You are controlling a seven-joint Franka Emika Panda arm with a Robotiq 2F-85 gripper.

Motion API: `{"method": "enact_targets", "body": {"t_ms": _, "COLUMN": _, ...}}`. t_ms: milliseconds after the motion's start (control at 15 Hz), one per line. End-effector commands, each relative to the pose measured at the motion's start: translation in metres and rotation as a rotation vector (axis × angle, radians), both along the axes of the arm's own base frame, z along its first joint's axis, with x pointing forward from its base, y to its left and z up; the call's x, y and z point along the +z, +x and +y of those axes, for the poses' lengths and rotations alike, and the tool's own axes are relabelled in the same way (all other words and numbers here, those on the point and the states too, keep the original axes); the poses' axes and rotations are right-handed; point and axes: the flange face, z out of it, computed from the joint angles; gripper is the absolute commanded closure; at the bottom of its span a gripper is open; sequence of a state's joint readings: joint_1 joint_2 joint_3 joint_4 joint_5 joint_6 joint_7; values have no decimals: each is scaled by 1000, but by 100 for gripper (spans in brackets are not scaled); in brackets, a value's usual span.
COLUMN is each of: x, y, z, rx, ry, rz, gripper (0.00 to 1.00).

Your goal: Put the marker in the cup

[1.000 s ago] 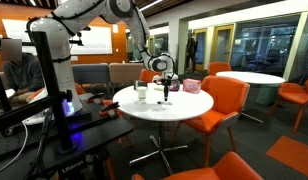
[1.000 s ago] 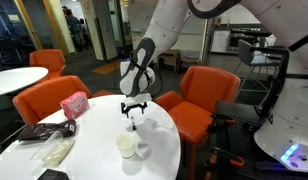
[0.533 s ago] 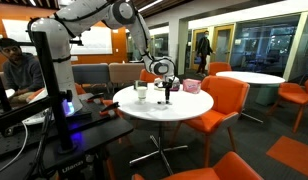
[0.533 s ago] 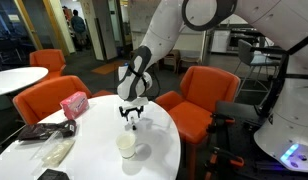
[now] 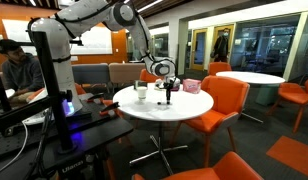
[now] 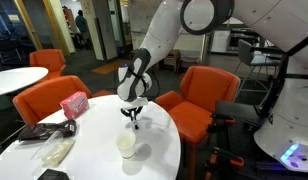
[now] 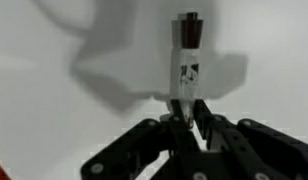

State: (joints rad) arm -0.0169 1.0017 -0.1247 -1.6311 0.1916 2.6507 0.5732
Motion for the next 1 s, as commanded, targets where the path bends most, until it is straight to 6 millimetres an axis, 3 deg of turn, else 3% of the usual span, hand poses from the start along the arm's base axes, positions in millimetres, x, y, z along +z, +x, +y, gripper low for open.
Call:
{"method": "enact_targets", "body": {"t_ms": 0, "x": -3, "y": 2, "z": -2, "rx": -6, "ry": 3, "rz": 19, "gripper": 95}}
{"method": "enact_targets", "body": {"t_ms": 333, "x": 18, "y": 0, "z": 14, "rx": 33, "ry": -31, "rz": -16, "gripper": 95}}
{"method": "enact_targets", "body": {"t_ms": 667, "x": 79, "y": -1, "z": 48, "rx": 95, "ry": -113, "rz": -128, "gripper": 95}}
{"method": "enact_targets", "body": {"t_ms": 933, "x": 124, "y": -26, "z": 72, "rx": 170, "ry": -176, "rz": -201, "gripper": 95}}
